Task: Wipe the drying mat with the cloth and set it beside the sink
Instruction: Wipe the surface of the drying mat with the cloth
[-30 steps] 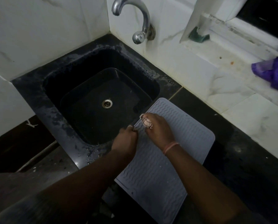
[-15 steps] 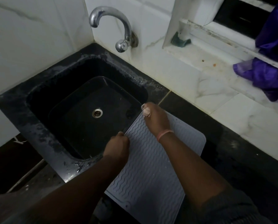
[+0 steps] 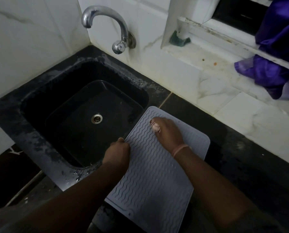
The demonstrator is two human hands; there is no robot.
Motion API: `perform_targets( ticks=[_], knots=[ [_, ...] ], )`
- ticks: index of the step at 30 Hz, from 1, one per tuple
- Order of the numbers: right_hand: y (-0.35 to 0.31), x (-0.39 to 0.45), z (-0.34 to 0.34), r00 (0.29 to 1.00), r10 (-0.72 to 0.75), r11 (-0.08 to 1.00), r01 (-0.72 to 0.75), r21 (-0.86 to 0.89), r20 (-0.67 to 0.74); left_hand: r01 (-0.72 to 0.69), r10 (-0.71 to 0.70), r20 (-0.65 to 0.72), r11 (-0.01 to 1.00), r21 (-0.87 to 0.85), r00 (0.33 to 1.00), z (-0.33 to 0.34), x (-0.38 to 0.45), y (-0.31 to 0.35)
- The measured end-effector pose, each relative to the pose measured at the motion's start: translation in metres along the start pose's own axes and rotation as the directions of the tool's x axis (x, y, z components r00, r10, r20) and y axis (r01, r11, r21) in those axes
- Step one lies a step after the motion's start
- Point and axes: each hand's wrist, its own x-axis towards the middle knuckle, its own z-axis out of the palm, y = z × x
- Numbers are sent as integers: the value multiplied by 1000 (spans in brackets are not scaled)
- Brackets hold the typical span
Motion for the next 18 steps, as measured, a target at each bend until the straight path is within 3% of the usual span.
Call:
perform_targets(
  ticks=[5, 10, 18],
  knots=[
    [38, 41, -15, 982, 179, 979, -184, -84, -59, -1, 1, -14, 1000, 25, 1000, 2, -1, 0],
    [18, 28, -7, 984, 165, 977, -172, -129, -63, -6, 6, -56, 1000, 7, 998, 1, -1, -1],
    [-32, -53, 28, 990, 127, 992, -127, 13, -59, -19, 19, -29, 1000, 13, 999, -1, 4, -2]
  ],
)
